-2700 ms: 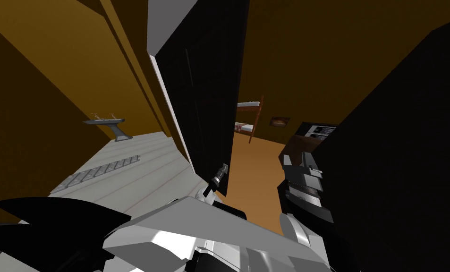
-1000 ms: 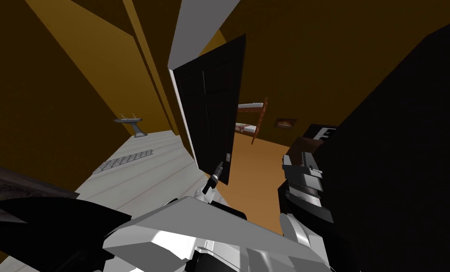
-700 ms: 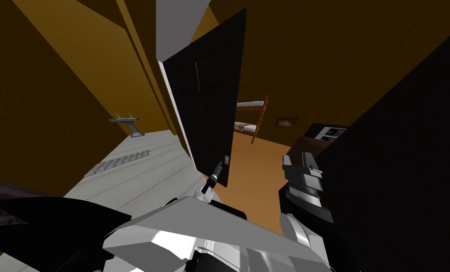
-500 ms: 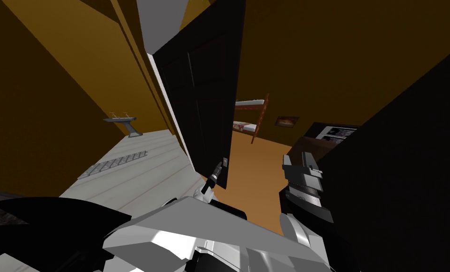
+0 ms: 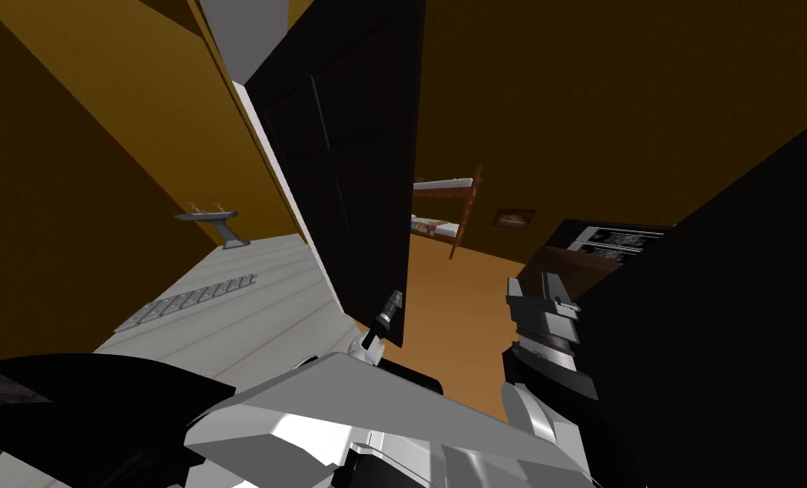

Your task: Push the door open

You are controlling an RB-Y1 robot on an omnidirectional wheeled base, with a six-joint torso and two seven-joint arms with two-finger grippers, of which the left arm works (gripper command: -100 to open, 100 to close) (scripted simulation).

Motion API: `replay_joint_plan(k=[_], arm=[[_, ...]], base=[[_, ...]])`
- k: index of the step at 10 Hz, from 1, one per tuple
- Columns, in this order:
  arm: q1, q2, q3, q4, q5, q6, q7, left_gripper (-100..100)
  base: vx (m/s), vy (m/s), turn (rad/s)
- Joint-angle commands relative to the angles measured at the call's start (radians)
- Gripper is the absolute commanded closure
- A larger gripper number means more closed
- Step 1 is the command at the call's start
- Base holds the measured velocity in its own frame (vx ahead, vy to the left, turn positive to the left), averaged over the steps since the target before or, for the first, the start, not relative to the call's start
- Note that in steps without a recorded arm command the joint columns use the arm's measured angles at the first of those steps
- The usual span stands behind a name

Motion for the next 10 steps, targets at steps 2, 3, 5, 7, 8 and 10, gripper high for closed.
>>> replay_joint_plan(k=[2,3,5,7,8,10], arm=[[-0.001,0.001,0.000,0.000,0.000,0.002,0.000,100],[-0.001,0.001,0.000,0.000,0.000,0.002,0.000,100],[-0.001,0.001,0.000,0.000,0.000,0.002,0.000,100],[-0.001,0.013,0.014,0.003,0.006,0.004,-0.005,100],[-0.001,0.018,0.021,0.004,0.009,0.004,-0.007,100],[-0.002,0.028,0.038,0.005,0.016,0.004,-0.012,100]], base=[[-0.017,0.004,-0.011],[-0.012,0.007,-0.006],[-0.004,0.002,0.000],[0.054,-0.019,0.008],[0.156,-0.109,0.049],[0.163,-0.077,0.045]])
